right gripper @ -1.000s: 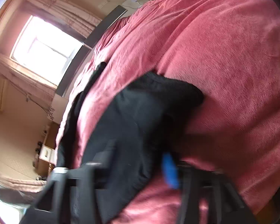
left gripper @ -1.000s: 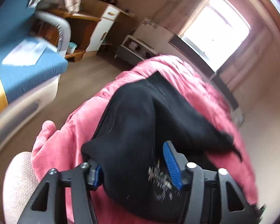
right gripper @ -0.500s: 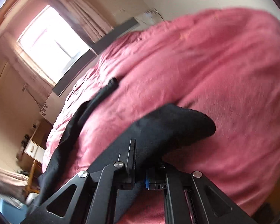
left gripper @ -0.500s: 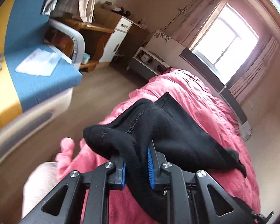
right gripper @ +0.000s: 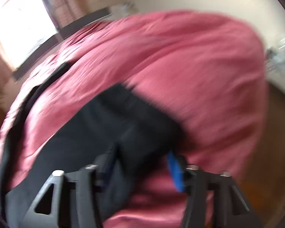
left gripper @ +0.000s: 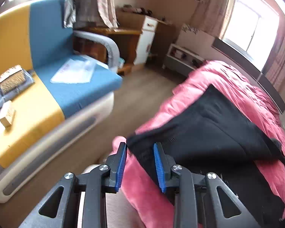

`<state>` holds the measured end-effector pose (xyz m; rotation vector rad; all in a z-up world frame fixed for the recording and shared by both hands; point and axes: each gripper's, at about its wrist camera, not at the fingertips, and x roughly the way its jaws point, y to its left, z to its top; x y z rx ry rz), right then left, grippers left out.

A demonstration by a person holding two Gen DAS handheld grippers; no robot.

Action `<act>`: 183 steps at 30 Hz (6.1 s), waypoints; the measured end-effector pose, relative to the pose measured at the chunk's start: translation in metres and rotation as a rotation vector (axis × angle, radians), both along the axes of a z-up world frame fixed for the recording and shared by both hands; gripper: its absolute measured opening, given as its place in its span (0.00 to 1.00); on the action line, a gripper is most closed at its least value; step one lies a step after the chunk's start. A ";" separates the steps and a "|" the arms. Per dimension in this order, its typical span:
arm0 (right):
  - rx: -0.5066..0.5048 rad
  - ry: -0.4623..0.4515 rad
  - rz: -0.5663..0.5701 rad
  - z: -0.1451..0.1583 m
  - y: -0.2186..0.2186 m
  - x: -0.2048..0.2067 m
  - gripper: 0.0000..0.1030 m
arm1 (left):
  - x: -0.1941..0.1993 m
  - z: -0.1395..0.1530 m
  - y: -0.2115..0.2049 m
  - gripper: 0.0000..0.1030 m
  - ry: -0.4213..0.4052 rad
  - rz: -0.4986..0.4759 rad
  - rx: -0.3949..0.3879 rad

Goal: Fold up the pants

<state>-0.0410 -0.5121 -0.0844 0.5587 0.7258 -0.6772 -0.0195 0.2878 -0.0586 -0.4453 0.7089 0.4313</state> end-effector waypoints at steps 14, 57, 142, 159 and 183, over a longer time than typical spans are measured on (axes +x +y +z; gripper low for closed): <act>-0.110 -0.112 0.417 0.027 0.104 0.068 0.57 | 0.095 0.044 -0.098 0.48 -0.064 -0.401 0.091; 0.384 -0.334 0.209 0.003 -0.005 0.337 0.13 | 0.247 -0.065 -0.121 0.55 -0.057 -0.332 -0.002; -0.220 0.198 0.154 -0.013 0.084 0.102 0.69 | 0.353 -0.034 -0.105 0.27 0.040 -0.391 0.136; -0.228 0.158 0.145 -0.008 0.086 0.095 0.68 | 0.277 -0.003 -0.111 0.10 -0.130 -0.283 0.233; -0.181 0.043 0.133 0.095 -0.041 0.202 0.67 | 0.253 -0.056 -0.120 0.10 -0.032 -0.252 0.230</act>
